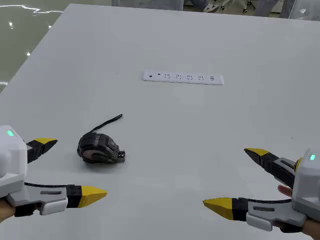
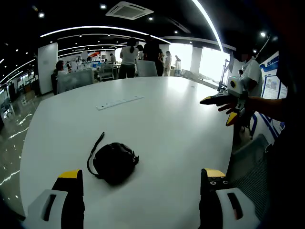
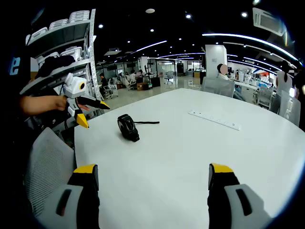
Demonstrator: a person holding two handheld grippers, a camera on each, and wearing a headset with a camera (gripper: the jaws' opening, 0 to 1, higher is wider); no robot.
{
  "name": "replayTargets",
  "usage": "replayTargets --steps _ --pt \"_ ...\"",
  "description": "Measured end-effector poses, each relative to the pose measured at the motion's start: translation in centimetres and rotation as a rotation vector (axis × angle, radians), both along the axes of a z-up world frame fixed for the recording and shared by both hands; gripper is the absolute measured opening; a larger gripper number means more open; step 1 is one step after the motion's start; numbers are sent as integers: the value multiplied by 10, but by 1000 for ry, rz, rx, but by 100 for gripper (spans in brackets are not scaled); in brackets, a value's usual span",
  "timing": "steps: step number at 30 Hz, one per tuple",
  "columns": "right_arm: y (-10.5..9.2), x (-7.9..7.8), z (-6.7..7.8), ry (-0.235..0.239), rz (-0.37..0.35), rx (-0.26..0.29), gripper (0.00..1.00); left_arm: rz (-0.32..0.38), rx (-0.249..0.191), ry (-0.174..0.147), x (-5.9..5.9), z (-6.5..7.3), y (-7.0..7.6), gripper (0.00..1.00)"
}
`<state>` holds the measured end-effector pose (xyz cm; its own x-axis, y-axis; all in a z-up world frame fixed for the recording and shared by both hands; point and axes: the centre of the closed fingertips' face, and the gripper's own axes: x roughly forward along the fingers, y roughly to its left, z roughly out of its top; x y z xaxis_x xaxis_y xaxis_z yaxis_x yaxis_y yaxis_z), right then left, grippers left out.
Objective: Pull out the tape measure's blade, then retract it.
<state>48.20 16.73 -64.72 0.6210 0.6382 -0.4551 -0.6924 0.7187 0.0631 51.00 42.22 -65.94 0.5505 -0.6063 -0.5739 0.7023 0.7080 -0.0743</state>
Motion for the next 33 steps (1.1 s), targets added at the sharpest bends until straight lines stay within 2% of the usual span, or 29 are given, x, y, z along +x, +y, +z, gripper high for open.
replayTargets --steps 7,12,16,23,29,33 --pt "1 1 2 -5 -1 11 98 9 -8 5 1 0 0 100" --pt "-1 1 1 -4 2 7 98 3 -9 -4 3 2 -2 100" --pt "-1 0 2 -7 6 3 98 -3 -1 -6 3 2 -3 100" --pt "1 2 6 -44 30 1 94 -41 21 -9 2 2 -5 97" --pt "2 4 4 -44 50 -17 92 -59 26 -14 7 2 -6 97" --pt "5 6 2 -42 78 -27 90 -87 53 -15 11 0 -7 97"
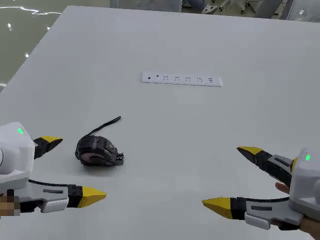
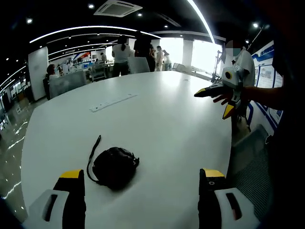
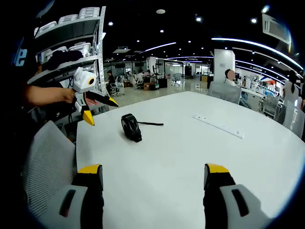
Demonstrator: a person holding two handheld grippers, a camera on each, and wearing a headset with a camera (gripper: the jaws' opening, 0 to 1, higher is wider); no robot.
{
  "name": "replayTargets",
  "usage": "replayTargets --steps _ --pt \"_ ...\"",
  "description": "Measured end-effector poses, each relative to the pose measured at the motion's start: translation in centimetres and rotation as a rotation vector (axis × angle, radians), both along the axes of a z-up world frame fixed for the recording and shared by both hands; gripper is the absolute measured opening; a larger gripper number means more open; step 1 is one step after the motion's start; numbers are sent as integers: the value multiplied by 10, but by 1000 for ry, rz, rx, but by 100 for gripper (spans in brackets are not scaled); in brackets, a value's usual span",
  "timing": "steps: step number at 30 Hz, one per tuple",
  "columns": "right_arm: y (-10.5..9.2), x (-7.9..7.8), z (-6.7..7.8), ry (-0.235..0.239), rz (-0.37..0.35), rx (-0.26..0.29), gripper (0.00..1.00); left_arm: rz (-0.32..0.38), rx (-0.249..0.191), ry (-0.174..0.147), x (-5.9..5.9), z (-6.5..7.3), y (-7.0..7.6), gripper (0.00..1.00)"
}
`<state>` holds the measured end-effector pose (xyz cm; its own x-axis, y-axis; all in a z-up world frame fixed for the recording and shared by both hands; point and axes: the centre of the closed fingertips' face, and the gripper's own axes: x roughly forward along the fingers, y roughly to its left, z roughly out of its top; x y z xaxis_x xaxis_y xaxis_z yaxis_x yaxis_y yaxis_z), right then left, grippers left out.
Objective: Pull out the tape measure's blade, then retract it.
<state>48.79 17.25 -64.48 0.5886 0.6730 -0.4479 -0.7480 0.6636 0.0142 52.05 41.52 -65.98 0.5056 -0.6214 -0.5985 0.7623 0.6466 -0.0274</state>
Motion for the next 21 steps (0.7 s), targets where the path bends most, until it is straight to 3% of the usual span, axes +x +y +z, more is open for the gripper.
replayTargets --steps 9,21 --pt "8 7 -6 -3 74 -47 81 -61 17 -23 12 1 -1 95" --pt "22 21 -6 -24 150 -73 73 -138 62 8 21 -7 2 85"
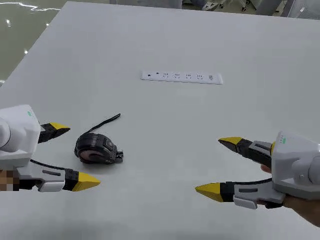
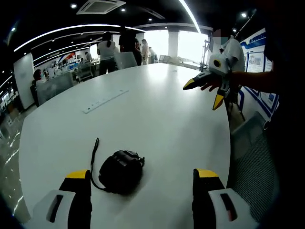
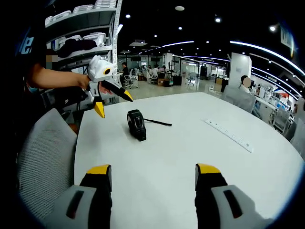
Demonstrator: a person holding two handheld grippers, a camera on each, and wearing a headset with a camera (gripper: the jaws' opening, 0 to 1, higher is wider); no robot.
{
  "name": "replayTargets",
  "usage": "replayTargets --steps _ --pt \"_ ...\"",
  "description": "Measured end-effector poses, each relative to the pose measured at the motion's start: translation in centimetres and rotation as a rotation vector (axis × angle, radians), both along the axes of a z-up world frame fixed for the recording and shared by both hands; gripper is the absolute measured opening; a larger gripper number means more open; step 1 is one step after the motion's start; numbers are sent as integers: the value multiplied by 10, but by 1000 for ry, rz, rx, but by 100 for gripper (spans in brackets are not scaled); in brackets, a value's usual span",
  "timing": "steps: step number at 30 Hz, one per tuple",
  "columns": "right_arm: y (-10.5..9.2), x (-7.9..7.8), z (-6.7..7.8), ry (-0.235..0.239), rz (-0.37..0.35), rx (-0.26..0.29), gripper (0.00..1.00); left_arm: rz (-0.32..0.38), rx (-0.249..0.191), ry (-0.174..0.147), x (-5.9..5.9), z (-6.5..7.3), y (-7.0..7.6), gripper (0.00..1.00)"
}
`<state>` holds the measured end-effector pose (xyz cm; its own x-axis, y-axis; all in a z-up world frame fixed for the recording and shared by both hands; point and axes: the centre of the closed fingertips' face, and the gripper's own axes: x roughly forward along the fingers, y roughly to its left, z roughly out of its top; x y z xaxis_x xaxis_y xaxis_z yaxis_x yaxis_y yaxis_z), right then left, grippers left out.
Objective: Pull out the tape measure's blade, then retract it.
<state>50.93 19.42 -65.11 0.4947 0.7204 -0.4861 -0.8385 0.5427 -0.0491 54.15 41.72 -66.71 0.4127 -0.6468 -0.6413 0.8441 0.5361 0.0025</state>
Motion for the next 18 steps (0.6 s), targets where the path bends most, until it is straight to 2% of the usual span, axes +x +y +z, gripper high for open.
replayTargets --steps 7,10,18 --pt "6 10 -4 -4 38 -30 66 -54 28 7 6 -5 -1 80" --pt "11 13 -8 -6 75 -46 64 -77 39 23 10 -8 -1 78" --pt "25 26 -14 -11 135 -68 59 -143 103 31 19 -20 4 71"
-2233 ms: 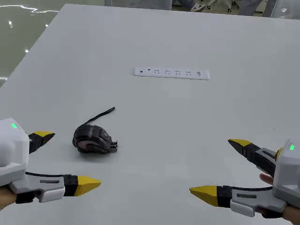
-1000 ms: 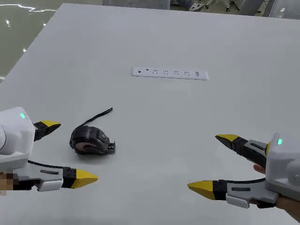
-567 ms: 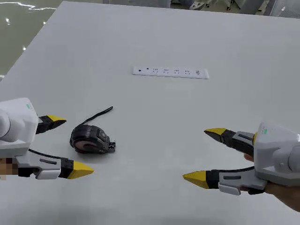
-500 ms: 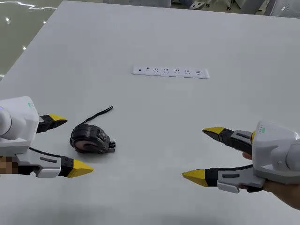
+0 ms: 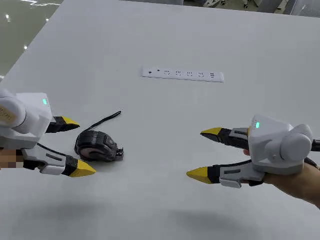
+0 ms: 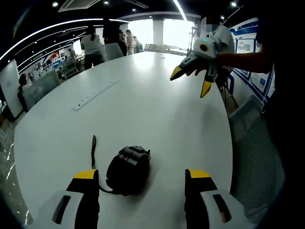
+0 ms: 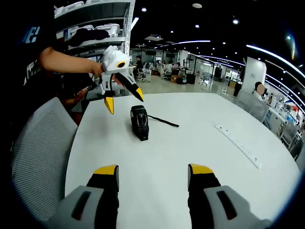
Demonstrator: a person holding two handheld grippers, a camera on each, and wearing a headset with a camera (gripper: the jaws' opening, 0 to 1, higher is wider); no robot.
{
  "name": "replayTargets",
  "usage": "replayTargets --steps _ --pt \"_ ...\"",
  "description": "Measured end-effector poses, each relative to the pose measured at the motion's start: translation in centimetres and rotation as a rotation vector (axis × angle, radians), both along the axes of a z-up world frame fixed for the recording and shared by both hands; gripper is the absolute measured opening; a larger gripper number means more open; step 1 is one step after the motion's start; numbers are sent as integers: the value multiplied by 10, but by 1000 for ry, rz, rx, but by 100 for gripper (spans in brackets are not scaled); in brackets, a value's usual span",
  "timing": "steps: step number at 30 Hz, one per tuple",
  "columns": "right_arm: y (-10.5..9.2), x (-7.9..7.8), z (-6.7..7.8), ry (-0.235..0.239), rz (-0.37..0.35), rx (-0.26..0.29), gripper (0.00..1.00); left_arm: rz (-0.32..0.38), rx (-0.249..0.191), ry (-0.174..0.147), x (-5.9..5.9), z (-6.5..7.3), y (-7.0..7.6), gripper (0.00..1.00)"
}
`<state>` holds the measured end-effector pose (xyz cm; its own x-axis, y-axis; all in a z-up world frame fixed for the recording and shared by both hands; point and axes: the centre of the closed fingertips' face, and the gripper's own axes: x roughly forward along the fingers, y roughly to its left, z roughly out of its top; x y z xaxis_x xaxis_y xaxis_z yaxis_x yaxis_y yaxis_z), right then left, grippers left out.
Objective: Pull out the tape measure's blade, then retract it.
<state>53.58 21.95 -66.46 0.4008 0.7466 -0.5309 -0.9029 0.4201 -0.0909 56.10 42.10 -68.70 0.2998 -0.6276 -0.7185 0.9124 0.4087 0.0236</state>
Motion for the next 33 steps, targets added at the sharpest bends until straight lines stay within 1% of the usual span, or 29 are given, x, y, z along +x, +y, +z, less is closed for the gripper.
replayTargets --steps 2,5,7,11,13,15,16,18,20,23,28,30,33 --pt "4 4 -2 -4 11 -9 58 -19 12 1 2 -2 1 69" --pt "10 9 -4 -4 26 -4 56 -38 28 8 5 -5 2 67" --pt "15 12 -5 -2 41 -2 56 -58 35 7 7 -7 2 65" --pt "26 16 -11 0 78 -12 54 -91 55 20 10 -13 2 61" --pt "31 19 -13 6 91 -10 52 -113 64 15 12 -16 1 59" --pt "34 22 -17 5 115 -24 50 -119 75 15 14 -19 1 57" --pt "37 24 -18 4 120 -27 49 -126 88 17 15 -21 2 56" --pt "40 27 -20 11 127 -23 48 -144 101 15 16 -23 2 54" --pt "46 29 -22 14 142 -19 47 -157 116 13 18 -27 3 50" --pt "55 30 -27 26 165 -15 46 -172 133 23 18 -31 3 49" --pt "68 32 -40 47 202 -35 43 -206 168 39 18 -38 3 44" --pt "72 33 -42 51 210 -38 43 -214 180 39 19 -41 4 43" --pt "79 35 -47 61 222 -37 41 -231 196 37 20 -44 4 39"
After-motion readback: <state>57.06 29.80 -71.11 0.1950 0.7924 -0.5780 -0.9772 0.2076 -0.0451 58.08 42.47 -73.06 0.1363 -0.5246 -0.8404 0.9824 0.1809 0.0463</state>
